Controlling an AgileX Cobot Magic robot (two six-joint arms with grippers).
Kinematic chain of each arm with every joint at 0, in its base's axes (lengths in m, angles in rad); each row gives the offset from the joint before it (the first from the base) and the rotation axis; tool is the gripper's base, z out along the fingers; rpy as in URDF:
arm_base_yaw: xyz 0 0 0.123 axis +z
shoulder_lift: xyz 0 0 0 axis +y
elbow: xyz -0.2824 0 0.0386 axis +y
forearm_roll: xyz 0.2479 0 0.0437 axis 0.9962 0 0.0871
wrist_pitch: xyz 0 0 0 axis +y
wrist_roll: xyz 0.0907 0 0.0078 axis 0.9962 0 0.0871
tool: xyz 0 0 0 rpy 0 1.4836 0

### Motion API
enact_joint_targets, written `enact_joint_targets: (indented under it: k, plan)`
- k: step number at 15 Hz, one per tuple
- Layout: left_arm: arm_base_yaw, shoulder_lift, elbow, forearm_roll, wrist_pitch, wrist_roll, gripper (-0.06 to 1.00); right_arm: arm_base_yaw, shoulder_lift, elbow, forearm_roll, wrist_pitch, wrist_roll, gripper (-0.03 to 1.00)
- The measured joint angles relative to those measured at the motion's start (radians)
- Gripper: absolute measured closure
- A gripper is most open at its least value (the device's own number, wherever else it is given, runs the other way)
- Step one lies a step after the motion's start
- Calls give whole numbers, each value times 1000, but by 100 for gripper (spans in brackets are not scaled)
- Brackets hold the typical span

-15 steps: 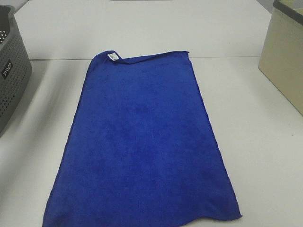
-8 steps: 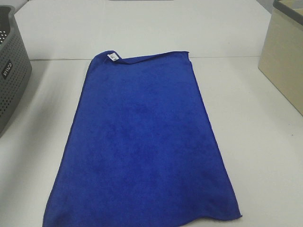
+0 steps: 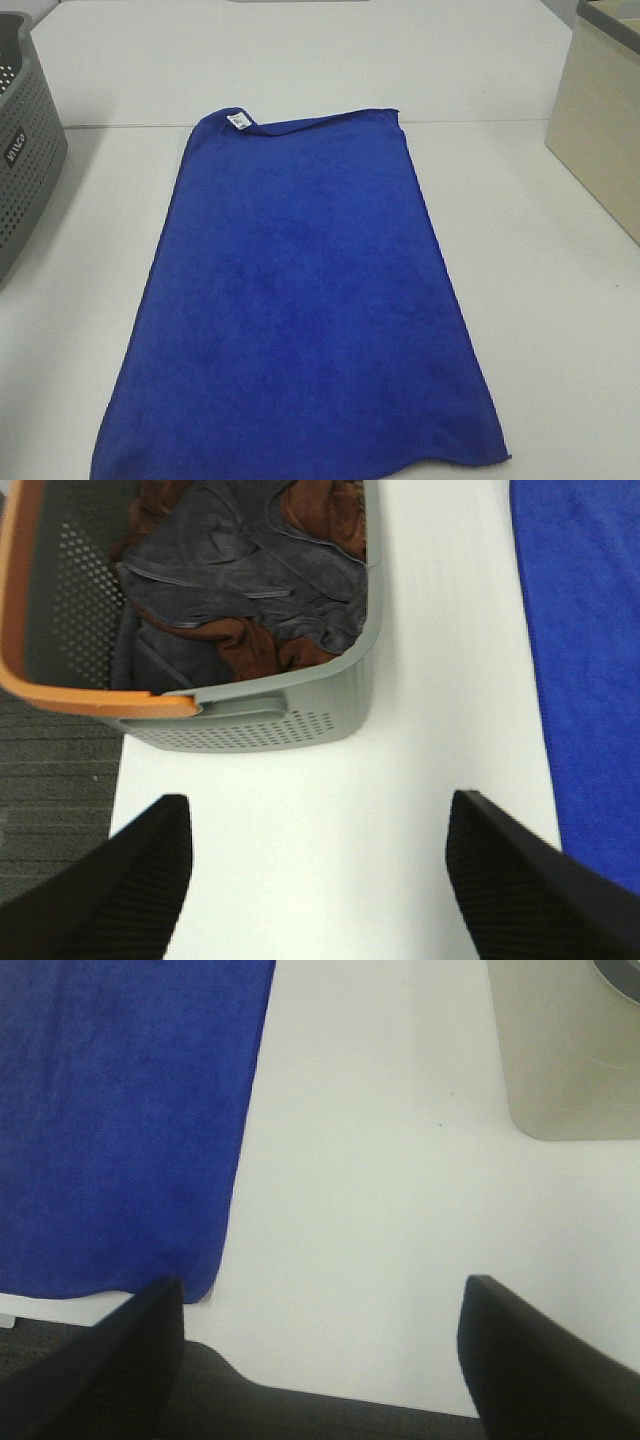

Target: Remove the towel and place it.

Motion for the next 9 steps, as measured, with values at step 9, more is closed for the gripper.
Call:
enact_joint_targets:
  k: [9]
  plan:
    - [0, -778, 419, 20, 7, 51, 26, 0, -573, 313, -2, 2, -19, 22]
